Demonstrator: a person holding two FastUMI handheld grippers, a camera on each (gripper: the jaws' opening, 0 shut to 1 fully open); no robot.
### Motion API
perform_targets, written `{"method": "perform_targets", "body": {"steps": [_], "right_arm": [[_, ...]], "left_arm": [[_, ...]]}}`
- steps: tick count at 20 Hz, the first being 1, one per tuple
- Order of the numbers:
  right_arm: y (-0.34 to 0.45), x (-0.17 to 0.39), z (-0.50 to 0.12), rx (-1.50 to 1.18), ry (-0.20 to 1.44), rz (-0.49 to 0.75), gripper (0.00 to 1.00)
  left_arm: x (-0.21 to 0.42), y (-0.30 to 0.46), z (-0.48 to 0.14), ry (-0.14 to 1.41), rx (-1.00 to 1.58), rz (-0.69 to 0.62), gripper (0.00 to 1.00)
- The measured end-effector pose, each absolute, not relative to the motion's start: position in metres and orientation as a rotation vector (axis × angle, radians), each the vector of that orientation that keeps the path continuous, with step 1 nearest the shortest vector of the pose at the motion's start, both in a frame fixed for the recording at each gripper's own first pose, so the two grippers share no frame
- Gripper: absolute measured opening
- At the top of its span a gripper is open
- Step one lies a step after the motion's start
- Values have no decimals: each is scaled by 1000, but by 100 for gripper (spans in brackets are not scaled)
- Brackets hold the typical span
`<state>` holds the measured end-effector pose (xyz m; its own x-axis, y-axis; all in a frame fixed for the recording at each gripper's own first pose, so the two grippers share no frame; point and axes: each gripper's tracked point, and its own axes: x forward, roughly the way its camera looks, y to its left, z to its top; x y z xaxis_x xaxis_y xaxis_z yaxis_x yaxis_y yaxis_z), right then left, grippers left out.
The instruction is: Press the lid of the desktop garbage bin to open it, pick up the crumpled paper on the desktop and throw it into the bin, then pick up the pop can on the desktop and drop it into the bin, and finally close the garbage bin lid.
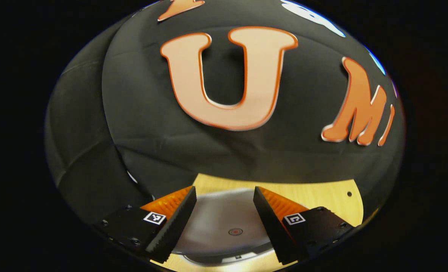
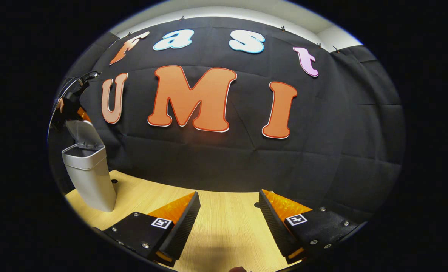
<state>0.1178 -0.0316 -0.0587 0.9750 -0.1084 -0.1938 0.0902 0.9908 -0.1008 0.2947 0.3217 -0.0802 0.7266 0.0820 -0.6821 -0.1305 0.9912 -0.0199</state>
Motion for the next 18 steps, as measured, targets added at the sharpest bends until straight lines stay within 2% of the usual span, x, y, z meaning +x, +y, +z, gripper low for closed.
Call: {"method": "perform_targets", "body": {"steps": [4, 10, 13, 14, 18], "right_arm": [[-27, 118, -59, -97, 200, -80, 94], [-26, 115, -59, -106, 193, -66, 94], [-29, 113, -62, -101, 200, -64, 94], [-29, 112, -61, -101, 198, -64, 94], [-31, 108, -57, -97, 185, -62, 94]], "left_arm": [[262, 312, -97, 814, -94, 104, 97], [214, 291, -140, 1048, -86, 37, 97], [222, 288, -148, 1025, -17, 9, 99], [216, 286, -148, 1042, -19, 8, 96], [217, 289, -143, 966, -26, 19, 99]]}}
